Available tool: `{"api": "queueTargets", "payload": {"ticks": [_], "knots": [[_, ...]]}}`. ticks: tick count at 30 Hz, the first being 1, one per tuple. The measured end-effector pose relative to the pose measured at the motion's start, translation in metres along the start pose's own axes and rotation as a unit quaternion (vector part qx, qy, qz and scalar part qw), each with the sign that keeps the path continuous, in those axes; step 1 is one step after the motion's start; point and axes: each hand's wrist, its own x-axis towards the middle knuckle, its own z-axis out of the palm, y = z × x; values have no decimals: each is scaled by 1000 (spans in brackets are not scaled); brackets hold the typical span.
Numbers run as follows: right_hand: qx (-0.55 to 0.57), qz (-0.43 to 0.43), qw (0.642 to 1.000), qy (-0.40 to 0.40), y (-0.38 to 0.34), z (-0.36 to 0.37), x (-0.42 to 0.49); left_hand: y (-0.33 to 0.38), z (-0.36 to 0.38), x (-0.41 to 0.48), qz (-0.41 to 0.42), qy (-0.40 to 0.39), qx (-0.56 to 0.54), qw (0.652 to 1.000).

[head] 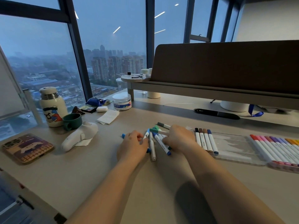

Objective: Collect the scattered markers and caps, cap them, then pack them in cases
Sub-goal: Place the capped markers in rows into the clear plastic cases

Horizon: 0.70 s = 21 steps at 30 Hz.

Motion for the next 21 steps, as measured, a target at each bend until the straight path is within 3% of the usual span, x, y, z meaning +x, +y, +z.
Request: {"api": "queueTargets", "payload": {"ticks": [8,10,12,15,21], "knots": [[-31,-6,999,42,-5,0,-12,1,-4,-5,-7,26,-61,998],[34,16,999,30,-2,-5,-13,5,-7,-7,12,48,-75,996],[187,58,981,8,4,-14,-12,15,-12,-7,23,44,-104,993],[340,85,936,-12,17,-29,-18,44,-10,-6,27,-38,-139,989],[365,85,927,-6,65,-45,-36,110,16,-17,-21,-183,-323,928]]}}
